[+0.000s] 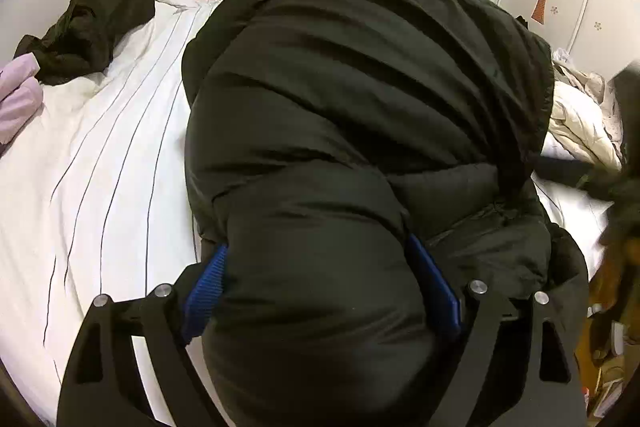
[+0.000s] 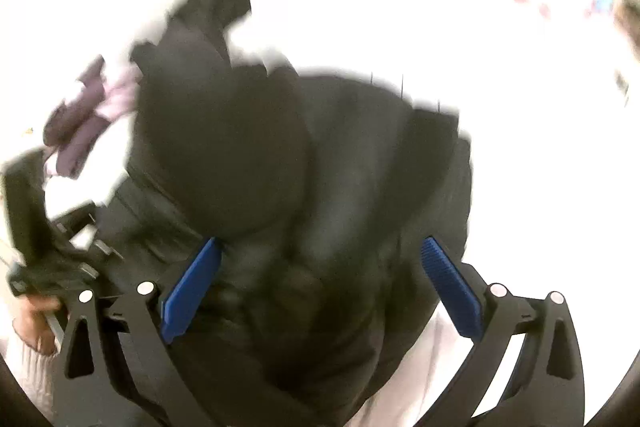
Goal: Fold large clothes
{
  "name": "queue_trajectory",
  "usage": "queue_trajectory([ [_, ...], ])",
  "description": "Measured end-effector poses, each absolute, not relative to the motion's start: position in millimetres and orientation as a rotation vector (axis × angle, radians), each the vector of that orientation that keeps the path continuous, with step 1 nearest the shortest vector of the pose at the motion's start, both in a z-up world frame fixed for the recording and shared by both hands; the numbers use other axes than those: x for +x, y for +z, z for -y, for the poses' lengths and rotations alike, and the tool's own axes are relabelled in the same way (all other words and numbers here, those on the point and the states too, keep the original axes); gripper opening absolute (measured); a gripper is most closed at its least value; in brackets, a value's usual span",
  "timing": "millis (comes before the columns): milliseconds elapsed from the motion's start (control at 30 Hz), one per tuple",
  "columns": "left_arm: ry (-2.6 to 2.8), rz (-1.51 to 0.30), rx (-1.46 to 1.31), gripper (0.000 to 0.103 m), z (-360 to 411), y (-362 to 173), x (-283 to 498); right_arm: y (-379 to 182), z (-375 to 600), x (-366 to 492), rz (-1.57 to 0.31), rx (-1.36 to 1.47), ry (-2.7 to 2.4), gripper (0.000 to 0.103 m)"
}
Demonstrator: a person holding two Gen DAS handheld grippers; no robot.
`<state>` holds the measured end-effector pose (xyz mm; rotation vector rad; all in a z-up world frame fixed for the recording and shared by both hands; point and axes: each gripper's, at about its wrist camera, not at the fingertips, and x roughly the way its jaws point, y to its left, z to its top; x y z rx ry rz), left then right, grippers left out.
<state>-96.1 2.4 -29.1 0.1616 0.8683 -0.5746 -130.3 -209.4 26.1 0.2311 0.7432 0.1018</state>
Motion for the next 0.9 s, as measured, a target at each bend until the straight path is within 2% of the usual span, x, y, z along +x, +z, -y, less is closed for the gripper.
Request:
queue_trajectory([
  [100,-0.573,-0.858,0.183,0.083,3,-26,-96,72,182,-122,-0.599,0.106,0.064,0.097],
  [167,-0.575,-0.861,0.179,0.083,2,-26,-95,78,168,-94,-0.621,0.037,0.043,0.097],
  [233,-0.581,-0.864,0.164,0.083,-8,-20,-94,57,174,-61,-0.691,0.017,-0.038,0.097],
  [333,-0.627,-0.855,0.140,0.086,-11,-16,-95,-5,228,-41,-0.811,0.332,-0.043,0.097],
  [433,-0.672,-0.861,0.168,0.090,4,-26,-99,-49,243,-50,-0.847,0.423,-0.048,0.097],
  [567,-0.675,-0.868,0.197,0.091,13,-23,-105,-45,254,-56,-0.882,0.454,-0.057,0.097],
  [733,-0.683,-0.851,-0.064,0.091,-39,3,-82,-41,257,-73,-0.891,0.455,-0.046,0.097],
  [900,-0.673,-0.999,-0.127,0.091,-33,-46,-59,-58,260,-68,-0.858,0.522,-0.048,0.097],
])
